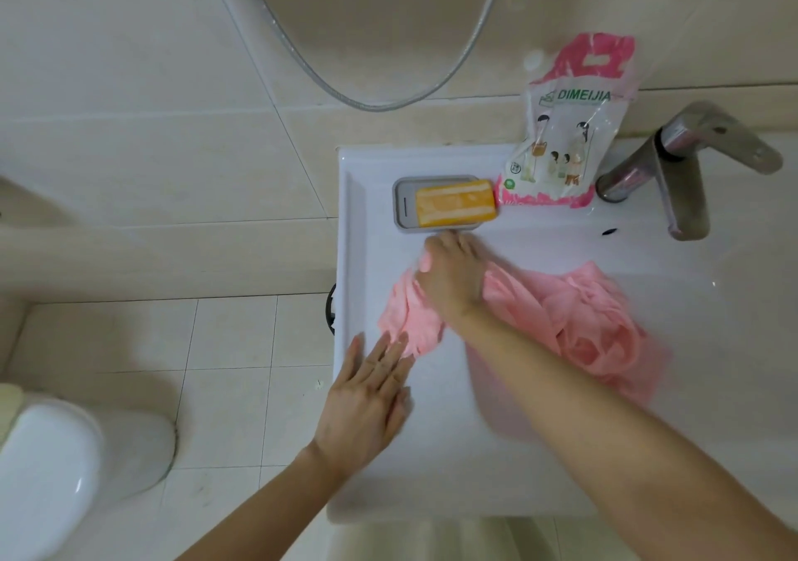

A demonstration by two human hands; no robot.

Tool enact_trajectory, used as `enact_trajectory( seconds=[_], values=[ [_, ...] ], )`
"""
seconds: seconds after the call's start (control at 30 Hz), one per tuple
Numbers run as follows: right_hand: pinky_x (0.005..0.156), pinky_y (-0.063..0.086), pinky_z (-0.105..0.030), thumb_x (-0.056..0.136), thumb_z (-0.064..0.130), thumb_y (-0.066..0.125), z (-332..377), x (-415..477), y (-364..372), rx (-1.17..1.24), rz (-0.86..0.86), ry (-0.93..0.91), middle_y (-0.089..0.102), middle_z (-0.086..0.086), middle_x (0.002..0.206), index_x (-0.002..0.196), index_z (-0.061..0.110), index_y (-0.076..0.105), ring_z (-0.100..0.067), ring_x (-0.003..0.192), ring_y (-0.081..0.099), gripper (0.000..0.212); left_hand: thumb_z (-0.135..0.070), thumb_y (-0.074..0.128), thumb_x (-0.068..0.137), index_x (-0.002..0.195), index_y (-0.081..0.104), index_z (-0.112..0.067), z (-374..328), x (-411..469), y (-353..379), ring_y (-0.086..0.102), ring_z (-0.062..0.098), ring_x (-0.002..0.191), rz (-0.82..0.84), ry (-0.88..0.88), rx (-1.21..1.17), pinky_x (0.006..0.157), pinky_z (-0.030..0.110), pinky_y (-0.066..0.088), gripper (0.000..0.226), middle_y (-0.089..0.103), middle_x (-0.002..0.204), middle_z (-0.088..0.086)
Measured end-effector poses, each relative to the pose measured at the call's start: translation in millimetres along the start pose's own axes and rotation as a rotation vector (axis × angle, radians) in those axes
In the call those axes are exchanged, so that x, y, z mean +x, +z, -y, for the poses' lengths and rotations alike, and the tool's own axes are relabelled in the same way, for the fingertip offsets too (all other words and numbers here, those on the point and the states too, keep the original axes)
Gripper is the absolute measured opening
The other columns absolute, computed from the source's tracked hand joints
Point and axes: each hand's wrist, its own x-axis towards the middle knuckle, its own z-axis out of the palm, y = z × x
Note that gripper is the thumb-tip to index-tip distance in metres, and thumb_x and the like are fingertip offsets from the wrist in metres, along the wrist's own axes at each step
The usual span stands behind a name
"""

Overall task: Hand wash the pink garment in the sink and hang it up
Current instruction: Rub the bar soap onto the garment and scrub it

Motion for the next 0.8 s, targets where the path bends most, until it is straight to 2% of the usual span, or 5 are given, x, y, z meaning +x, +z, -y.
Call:
enact_trajectory(
  seconds=[0.27, 0.4, 0.53, 0.7, 0.8],
  values=[
    [0.071, 0.049, -0.032, 0.05, 0.02, 0.079, -2.1, -12.9, 5.3, 0.025, -0.018, -0.067, 0.064, -0.004, 0.081, 0.074, 0.014, 0.063, -0.026, 0.08, 0.061, 0.03, -0.024, 0.048, 0.091, 0.127, 0.06, -0.008, 0.0, -0.1, 1.7, 0.042, 0.024, 0.134, -0.014, -0.016, -0.014, 0.109, 0.053, 0.032, 0.042, 0.048, 0.142, 0.008],
    [0.068, 0.051, -0.031, 0.059, 0.024, 0.06, 8.3, -70.9, 15.8, 0.03, -0.006, -0.542, 0.063, -0.003, 0.08, 0.072, 0.016, 0.061, -0.026, 0.077, 0.062, 0.016, -0.024, 0.049, 0.089, 0.122, 0.065, -0.01, 0.4, -0.9, 0.3, 0.047, 0.022, 0.131, 0.006, -0.018, -0.038, 0.11, 0.05, 0.031, 0.038, 0.059, 0.132, 0.006],
    [0.067, 0.049, -0.03, 0.053, 0.012, 0.072, -18.1, -16.9, 2.3, 0.064, -0.12, -0.09, 0.064, -0.005, 0.074, 0.071, 0.012, 0.061, -0.026, 0.075, 0.062, 0.022, -0.023, 0.046, 0.092, 0.127, 0.061, -0.009, -0.3, -0.1, 1.0, 0.041, 0.023, 0.135, 0.022, -0.024, 0.005, 0.109, 0.052, 0.033, 0.041, 0.05, 0.14, 0.007],
    [0.066, 0.047, -0.032, 0.057, 0.012, 0.067, -10.5, -69.2, 5.6, 0.054, -0.055, -0.502, 0.062, -0.002, 0.073, 0.071, 0.018, 0.063, -0.024, 0.07, 0.06, 0.016, -0.024, 0.046, 0.091, 0.12, 0.066, -0.008, 0.8, -0.9, 2.0, 0.044, 0.022, 0.133, 0.016, -0.019, 0.006, 0.11, 0.051, 0.032, 0.039, 0.055, 0.136, 0.007],
    [0.054, 0.044, -0.027, 0.049, 0.005, 0.075, -23.6, -30.6, 0.9, 0.073, -0.179, -0.043, 0.06, -0.004, 0.066, 0.067, 0.013, 0.06, -0.023, 0.06, 0.059, 0.025, -0.023, 0.05, 0.09, 0.124, 0.064, -0.009, -0.8, 0.0, 3.1, 0.044, 0.023, 0.133, -0.005, -0.033, 0.003, 0.108, 0.053, 0.034, 0.039, 0.052, 0.139, 0.007]
  ],
)
